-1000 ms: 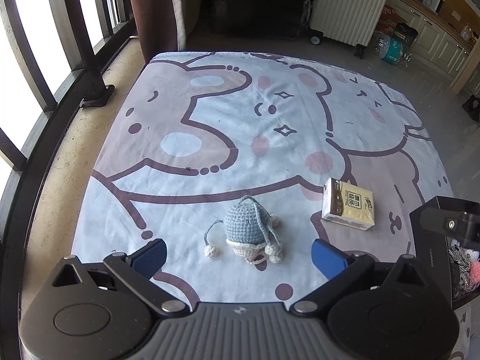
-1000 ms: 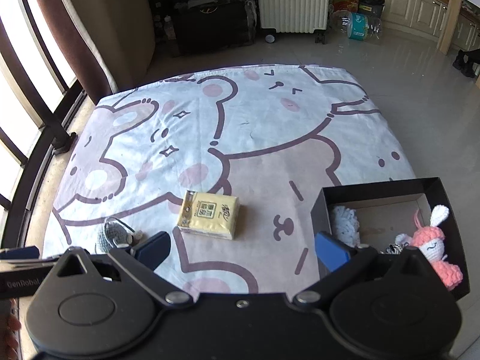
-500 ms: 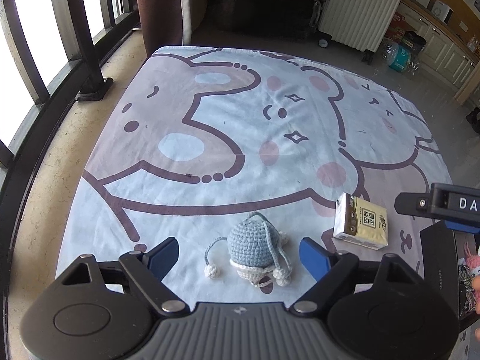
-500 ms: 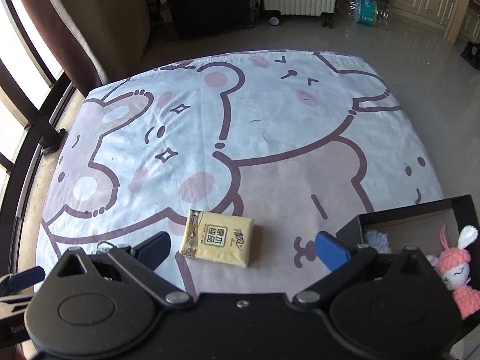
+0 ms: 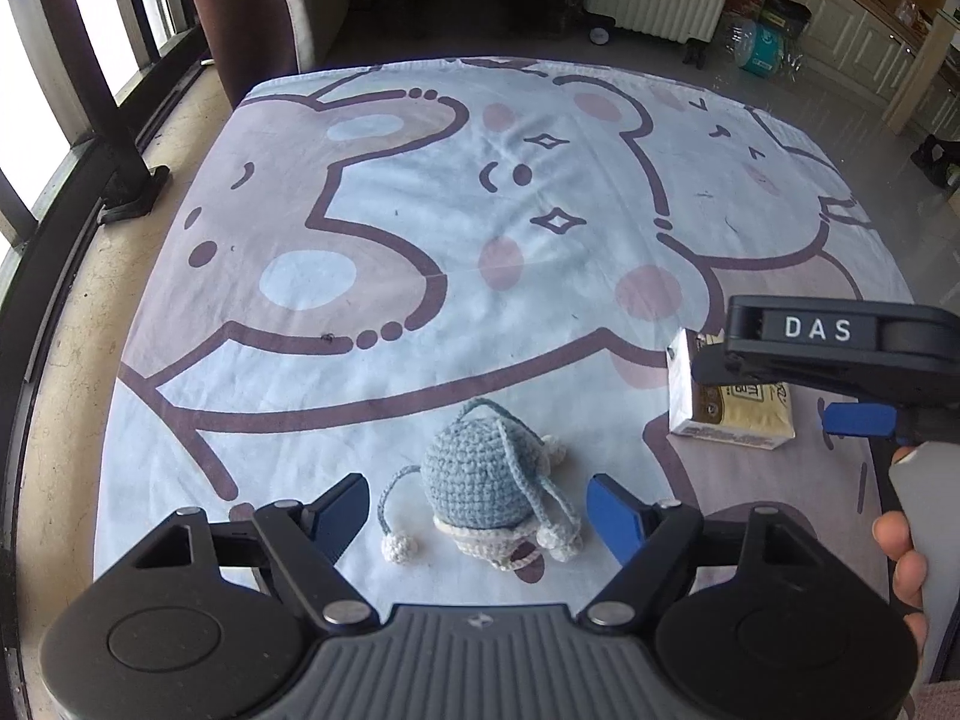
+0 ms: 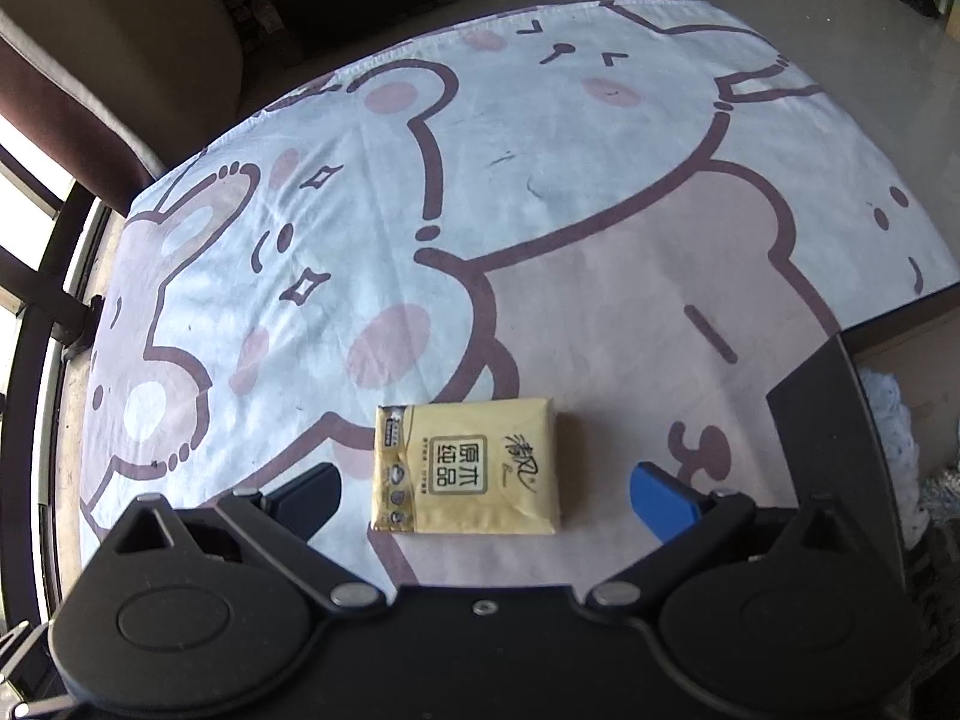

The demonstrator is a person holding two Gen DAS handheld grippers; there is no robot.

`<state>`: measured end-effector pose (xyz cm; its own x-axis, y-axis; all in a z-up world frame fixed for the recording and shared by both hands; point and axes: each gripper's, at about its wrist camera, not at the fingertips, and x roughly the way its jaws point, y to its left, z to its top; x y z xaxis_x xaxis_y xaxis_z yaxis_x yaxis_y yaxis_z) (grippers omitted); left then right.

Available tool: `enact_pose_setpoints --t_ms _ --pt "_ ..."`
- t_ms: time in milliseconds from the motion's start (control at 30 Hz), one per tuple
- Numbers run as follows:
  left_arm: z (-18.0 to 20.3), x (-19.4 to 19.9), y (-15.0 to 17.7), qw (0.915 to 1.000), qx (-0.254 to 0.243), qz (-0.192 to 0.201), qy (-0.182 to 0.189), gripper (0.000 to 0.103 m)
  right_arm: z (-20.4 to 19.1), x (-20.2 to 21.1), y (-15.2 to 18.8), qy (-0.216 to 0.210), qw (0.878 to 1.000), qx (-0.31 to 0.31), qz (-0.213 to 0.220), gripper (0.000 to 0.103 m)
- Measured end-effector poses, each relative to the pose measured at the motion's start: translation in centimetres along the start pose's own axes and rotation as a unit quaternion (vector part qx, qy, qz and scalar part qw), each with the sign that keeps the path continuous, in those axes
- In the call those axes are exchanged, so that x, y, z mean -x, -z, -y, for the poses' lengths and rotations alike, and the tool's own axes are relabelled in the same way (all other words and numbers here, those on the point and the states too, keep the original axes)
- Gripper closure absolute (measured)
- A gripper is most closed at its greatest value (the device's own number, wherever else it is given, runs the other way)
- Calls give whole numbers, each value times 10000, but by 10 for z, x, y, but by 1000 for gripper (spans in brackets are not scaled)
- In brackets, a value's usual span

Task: Organize objects
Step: 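Move the left gripper to the grey knitted mouse while the right gripper approaches the yellow tissue pack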

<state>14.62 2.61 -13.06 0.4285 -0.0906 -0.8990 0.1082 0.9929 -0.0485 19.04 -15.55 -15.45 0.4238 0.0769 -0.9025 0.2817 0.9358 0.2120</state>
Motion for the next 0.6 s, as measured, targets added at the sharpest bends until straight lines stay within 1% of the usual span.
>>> enact_pose_setpoints --t_ms 133,200,333,400,433,500,600 --pt "1 -6 -1 10000 26 -60 -21 24 -7 -10 0 91 9999 -12 -74 0" --pt "3 -10 -1 9998 -7 -136 -159 24 -12 -14 1 116 9999 -5 -103 0" --pt "1 -15 -1 9997 90 -213 -97 24 -20 -22 0 148 9997 4 -172 0" --pt "0 -18 -1 9996 118 -244 -95 23 -22 -23 -1 380 9992 34 -132 1" --pt "-1 -20 -1 9995 119 -260 -108 23 -23 -24 -2 478 9988 79 -119 11" --pt "-3 -23 -1 9993 153 -311 -117 24 -24 -25 -4 431 9987 195 -164 24" --pt "-6 -28 -1 9988 287 -398 -65 23 -25 -27 -4 345 9986 317 -249 27"
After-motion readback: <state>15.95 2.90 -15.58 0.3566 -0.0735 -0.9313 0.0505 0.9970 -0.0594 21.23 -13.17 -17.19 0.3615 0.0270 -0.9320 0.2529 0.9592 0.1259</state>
